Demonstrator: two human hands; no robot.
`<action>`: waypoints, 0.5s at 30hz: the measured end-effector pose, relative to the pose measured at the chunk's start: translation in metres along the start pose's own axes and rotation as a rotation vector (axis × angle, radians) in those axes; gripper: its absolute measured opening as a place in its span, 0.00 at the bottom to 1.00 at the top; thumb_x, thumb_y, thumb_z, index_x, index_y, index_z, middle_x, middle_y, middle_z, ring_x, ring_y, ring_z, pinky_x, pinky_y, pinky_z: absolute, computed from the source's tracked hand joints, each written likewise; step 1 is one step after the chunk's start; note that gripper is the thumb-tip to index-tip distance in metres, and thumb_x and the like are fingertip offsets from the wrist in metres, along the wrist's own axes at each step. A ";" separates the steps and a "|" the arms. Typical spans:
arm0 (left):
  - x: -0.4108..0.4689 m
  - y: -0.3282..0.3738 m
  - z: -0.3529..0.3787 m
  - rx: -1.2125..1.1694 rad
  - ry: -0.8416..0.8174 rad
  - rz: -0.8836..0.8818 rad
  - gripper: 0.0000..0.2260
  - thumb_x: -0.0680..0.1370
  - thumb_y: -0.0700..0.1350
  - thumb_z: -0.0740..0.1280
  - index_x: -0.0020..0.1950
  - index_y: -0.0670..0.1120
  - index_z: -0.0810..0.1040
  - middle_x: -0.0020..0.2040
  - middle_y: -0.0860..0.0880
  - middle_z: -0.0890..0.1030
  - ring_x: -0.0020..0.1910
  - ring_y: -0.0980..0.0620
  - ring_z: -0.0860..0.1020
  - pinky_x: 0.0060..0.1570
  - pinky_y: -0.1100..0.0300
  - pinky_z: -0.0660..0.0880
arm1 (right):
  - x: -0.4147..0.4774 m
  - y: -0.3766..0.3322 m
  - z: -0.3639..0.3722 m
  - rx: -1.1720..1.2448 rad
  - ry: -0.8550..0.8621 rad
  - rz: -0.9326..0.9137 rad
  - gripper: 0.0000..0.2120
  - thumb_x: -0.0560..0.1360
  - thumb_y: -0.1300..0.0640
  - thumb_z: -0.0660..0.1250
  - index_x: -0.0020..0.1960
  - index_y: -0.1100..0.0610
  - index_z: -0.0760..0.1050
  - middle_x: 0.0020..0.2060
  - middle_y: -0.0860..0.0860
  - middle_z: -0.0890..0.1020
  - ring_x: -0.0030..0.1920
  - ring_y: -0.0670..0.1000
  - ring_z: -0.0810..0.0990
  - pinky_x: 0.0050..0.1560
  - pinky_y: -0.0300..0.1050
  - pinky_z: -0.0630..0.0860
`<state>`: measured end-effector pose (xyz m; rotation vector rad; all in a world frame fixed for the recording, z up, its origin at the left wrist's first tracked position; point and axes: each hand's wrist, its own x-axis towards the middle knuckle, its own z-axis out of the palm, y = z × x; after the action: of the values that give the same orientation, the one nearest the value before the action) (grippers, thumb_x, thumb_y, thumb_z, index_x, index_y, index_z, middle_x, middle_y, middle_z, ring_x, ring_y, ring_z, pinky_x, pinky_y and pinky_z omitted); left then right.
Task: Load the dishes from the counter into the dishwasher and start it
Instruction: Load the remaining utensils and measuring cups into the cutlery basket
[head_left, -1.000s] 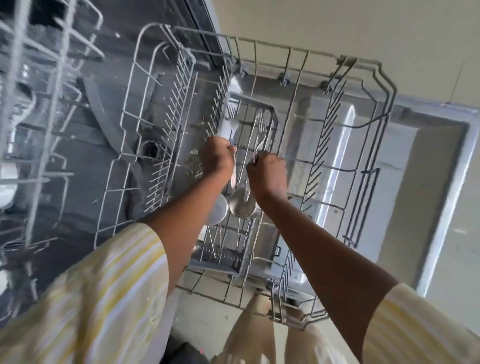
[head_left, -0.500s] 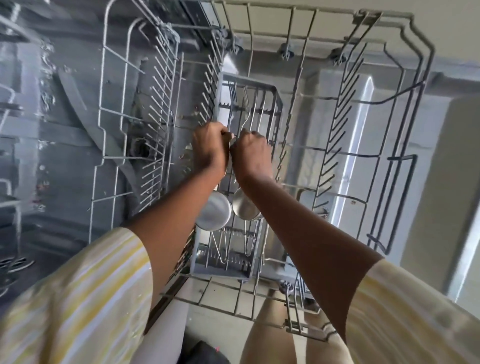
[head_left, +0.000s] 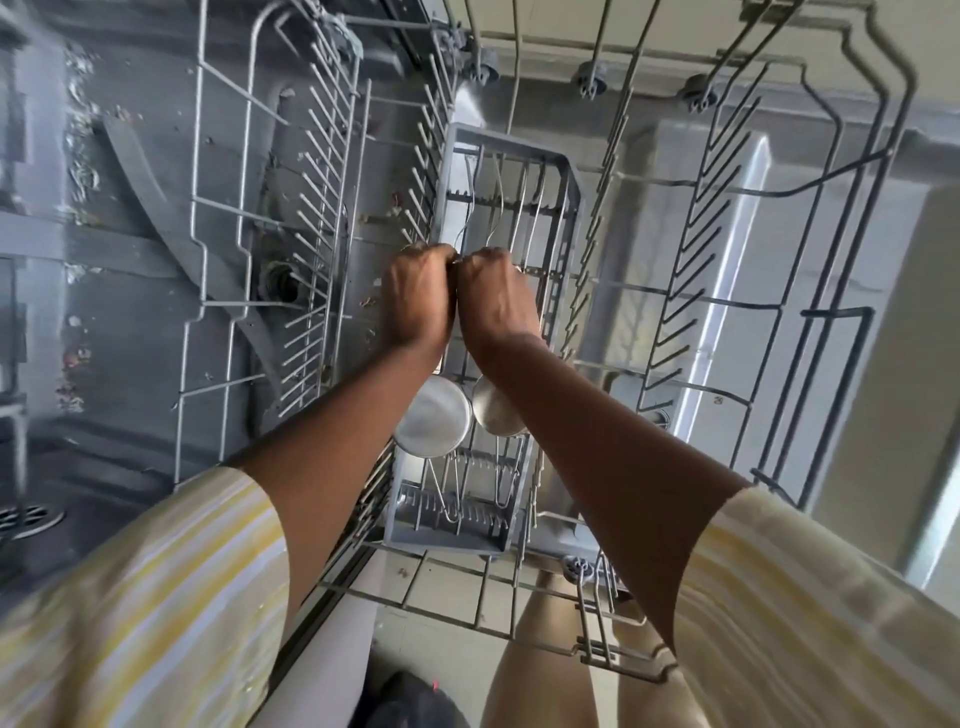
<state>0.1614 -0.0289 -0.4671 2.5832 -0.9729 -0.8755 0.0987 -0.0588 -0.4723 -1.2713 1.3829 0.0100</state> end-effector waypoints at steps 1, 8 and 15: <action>0.000 0.001 -0.001 0.005 0.004 0.008 0.12 0.80 0.39 0.58 0.54 0.34 0.79 0.55 0.34 0.78 0.56 0.39 0.74 0.54 0.56 0.66 | 0.000 0.001 -0.001 0.016 -0.013 -0.005 0.15 0.80 0.59 0.51 0.51 0.66 0.74 0.46 0.60 0.79 0.44 0.58 0.79 0.41 0.48 0.73; -0.002 0.015 -0.002 0.007 0.048 -0.105 0.15 0.82 0.43 0.56 0.59 0.38 0.78 0.57 0.37 0.78 0.55 0.40 0.75 0.51 0.55 0.67 | -0.002 0.006 -0.008 -0.024 -0.004 -0.091 0.14 0.81 0.59 0.49 0.46 0.62 0.71 0.40 0.58 0.75 0.38 0.54 0.73 0.36 0.43 0.67; 0.003 0.026 0.005 -0.186 0.053 -0.383 0.16 0.79 0.47 0.58 0.55 0.37 0.79 0.57 0.38 0.76 0.52 0.44 0.74 0.43 0.55 0.64 | -0.009 0.015 -0.010 0.043 0.025 -0.121 0.14 0.81 0.57 0.48 0.45 0.59 0.70 0.41 0.57 0.76 0.39 0.54 0.75 0.38 0.46 0.69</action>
<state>0.1472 -0.0504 -0.4617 2.6525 -0.3631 -0.9288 0.0789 -0.0532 -0.4725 -1.3206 1.3192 -0.1187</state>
